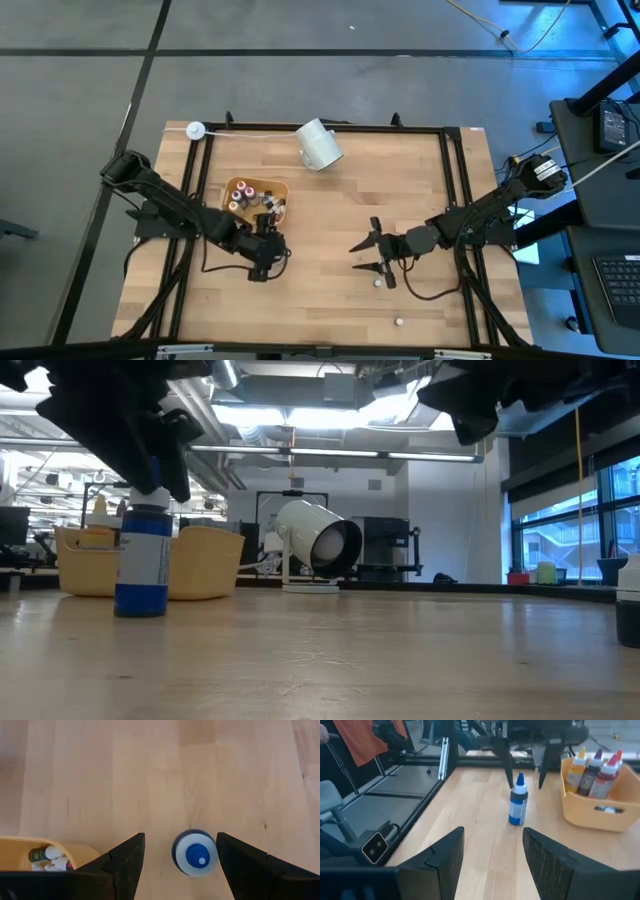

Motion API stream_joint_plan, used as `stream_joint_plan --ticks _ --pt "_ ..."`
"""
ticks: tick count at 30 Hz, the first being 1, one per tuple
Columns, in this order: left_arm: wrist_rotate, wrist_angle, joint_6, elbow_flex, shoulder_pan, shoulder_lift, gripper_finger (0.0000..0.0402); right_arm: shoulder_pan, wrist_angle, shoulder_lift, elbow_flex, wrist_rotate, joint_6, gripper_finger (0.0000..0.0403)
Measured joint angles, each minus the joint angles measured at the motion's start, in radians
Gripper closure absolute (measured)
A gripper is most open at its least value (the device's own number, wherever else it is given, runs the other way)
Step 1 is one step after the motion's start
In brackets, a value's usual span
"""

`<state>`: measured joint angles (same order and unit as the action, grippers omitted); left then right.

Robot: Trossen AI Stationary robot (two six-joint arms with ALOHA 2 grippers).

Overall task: Pick & Place food coloring
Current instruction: Put the large blue food coloring bottle into the bin

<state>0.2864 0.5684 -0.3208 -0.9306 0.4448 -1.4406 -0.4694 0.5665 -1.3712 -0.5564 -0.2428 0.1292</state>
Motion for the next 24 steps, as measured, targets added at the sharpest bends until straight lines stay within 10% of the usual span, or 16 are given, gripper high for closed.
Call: stream_joint_plan --ticks 24 --pt "-0.019 -0.015 0.001 0.008 -0.012 0.000 0.0162 -0.010 -0.078 -0.001 0.000 0.000 0.107 0.0199"
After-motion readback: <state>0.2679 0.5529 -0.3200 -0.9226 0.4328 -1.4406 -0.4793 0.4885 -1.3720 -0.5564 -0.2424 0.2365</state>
